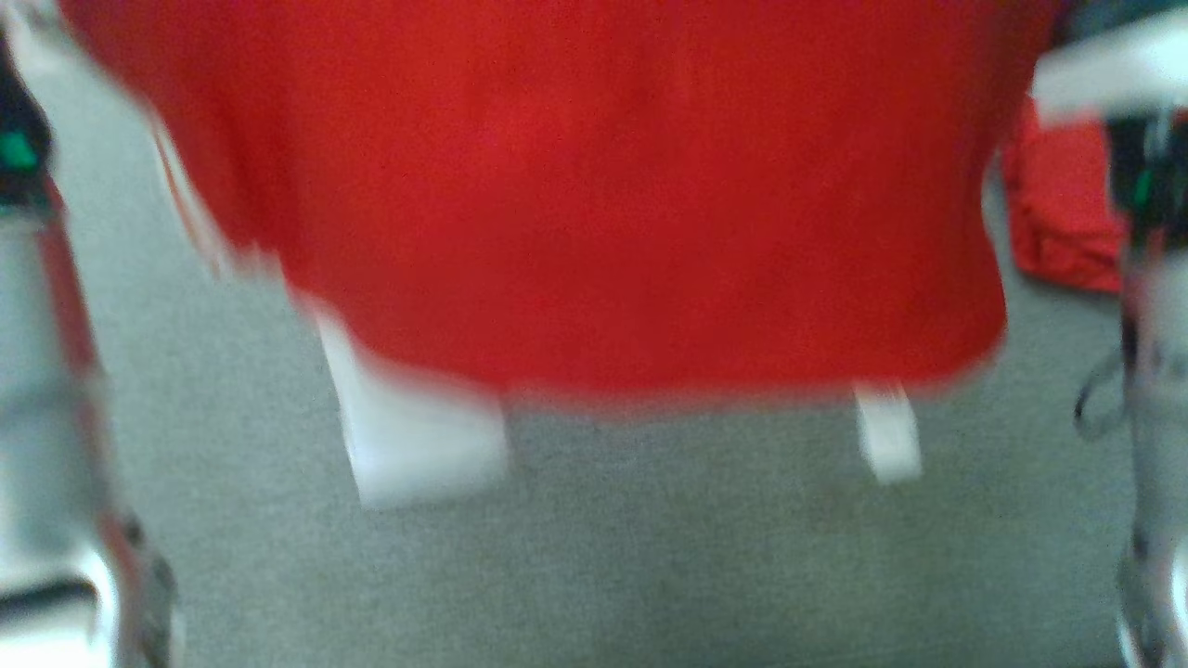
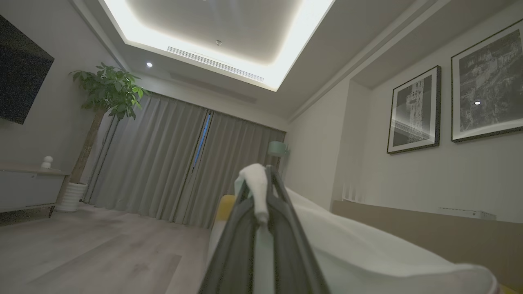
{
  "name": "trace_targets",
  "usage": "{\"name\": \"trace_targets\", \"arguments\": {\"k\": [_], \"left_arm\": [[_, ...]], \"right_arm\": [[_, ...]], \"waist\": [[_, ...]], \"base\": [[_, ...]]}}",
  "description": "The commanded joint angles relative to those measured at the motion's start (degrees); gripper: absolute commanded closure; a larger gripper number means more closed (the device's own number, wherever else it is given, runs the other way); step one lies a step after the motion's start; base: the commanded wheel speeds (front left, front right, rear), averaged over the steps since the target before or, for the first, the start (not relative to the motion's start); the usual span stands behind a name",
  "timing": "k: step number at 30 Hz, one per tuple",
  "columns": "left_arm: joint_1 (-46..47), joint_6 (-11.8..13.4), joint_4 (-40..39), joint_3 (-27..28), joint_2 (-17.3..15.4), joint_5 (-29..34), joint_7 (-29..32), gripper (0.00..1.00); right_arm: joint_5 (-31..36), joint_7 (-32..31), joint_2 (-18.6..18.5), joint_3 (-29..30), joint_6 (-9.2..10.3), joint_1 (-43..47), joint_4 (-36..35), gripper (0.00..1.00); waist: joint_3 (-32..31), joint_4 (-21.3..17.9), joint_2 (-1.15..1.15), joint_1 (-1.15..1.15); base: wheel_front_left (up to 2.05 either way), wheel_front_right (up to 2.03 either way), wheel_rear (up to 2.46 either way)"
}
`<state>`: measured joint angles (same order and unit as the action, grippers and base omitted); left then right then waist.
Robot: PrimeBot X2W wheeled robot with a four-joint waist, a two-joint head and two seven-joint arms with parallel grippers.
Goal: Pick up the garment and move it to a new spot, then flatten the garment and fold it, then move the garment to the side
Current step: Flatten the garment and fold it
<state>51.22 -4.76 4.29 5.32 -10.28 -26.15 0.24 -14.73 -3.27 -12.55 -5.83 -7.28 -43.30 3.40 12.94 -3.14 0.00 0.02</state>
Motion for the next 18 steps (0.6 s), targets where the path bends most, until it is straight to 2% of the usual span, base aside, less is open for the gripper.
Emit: {"name": "trace_targets", "arguments": {"k": [1, 6, 10, 14, 18], "left_arm": [[4.9, -0.2, 0.5, 1.3, -3.5, 0.5, -0.4, 1.0], [19.6, -1.2, 16.6, 0.1, -8.8, 3.6, -5.2, 1.0], [28.2, -1.5, 26.4, -1.7, -10.0, 5.5, -9.7, 1.0], [31.9, -2.1, 33.3, -3.9, -9.7, 6.2, -13.0, 1.0], [29.5, -2.5, 37.4, -6.7, -8.6, 6.0, -14.6, 1.0]], "right_arm": [[-0.5, 0.4, -0.1, -0.7, -0.21, -4.9, 0.5, 1.0], [0.1, 5.3, -0.1, -4.3, -0.21, -21.9, 16.8, 1.0], [2.7, 11.7, -0.1, -4.7, -0.21, -31.7, 28.9, 1.0], [3.6, 15.7, 0.3, -5.2, -0.21, -35.1, 37.6, 1.0], [3.3, 17.3, -0.1, -6.6, -0.21, -32.8, 43.3, 1.0]], "waist": [[5.4, 0.5, 0.0, -0.02], [10.9, 1.3, 0.0, -0.02], [12.1, 2.4, 0.0, -0.02], [12.2, 3.4, 0.0, -0.02], [11.9, 4.3, 0.0, -0.02]], "base": [[0.0, 0.0, 0.0], [0.0, 0.0, 0.0], [0.0, 0.0, 0.0], [0.0, 0.0, 0.0], [0.0, 0.0, 0.0]]}}
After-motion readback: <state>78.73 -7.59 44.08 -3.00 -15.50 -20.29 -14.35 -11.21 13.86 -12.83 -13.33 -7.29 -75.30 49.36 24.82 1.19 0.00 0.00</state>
